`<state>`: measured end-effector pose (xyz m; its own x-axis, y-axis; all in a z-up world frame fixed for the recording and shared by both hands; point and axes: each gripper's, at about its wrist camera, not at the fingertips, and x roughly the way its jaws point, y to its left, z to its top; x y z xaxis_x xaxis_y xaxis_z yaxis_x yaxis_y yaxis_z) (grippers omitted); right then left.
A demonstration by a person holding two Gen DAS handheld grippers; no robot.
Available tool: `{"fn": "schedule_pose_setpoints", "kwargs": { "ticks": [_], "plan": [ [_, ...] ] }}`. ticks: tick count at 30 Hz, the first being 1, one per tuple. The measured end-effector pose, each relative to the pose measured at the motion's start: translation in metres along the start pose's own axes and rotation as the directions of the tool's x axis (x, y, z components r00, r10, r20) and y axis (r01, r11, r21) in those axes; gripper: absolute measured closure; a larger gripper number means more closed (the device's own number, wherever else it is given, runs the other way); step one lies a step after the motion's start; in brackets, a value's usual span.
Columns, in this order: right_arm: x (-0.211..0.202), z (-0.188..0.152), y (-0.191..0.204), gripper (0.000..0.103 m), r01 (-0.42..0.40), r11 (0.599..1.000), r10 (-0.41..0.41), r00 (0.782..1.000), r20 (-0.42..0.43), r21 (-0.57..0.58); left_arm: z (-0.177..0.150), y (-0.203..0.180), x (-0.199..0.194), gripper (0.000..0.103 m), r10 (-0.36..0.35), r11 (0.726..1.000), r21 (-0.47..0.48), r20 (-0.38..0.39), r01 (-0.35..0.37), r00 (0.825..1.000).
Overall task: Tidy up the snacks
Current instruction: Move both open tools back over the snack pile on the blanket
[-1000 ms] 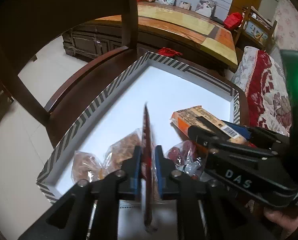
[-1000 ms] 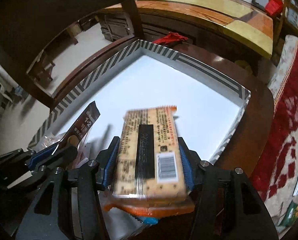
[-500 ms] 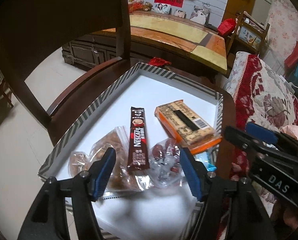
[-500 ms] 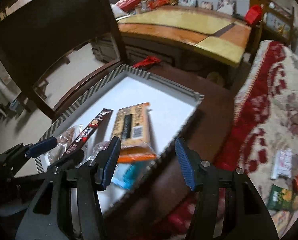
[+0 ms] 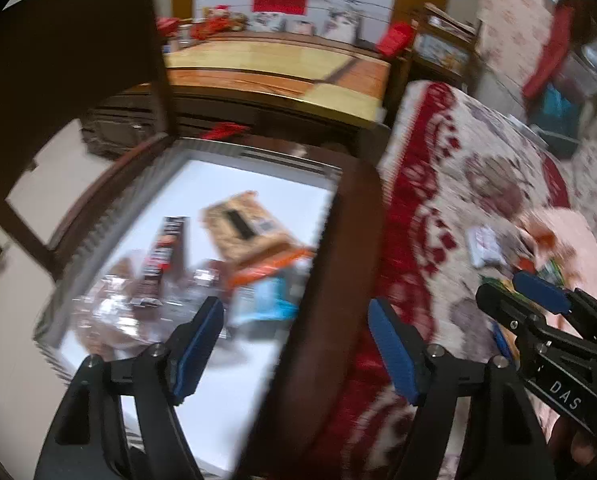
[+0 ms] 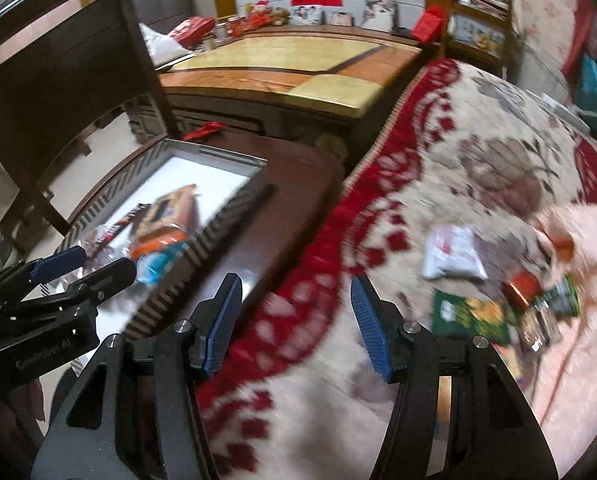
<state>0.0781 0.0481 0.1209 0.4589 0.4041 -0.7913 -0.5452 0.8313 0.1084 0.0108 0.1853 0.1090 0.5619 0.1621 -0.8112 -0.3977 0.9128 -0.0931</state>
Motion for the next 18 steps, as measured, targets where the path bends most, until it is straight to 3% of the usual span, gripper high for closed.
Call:
{"fn": "schedule_pose_setpoints", "kwargs": {
  "ticks": [10, 18],
  "plan": [
    [-0.019, -0.053, -0.093, 0.046, 0.079, 0.986, -0.073, 0.996, -0.050, 0.146, -0.011, -0.072, 0.015, 0.021, -0.082, 0.991, 0.101, -0.077, 0.089, 0.994],
    [-0.027, -0.078, -0.140, 0.046, 0.125, 0.965, -0.111, 0.991, -0.075, 0.228, -0.018, -0.112, 0.027, 0.020, -0.104, 0.981, 0.151, -0.115, 0.121, 0.988]
  ]
}}
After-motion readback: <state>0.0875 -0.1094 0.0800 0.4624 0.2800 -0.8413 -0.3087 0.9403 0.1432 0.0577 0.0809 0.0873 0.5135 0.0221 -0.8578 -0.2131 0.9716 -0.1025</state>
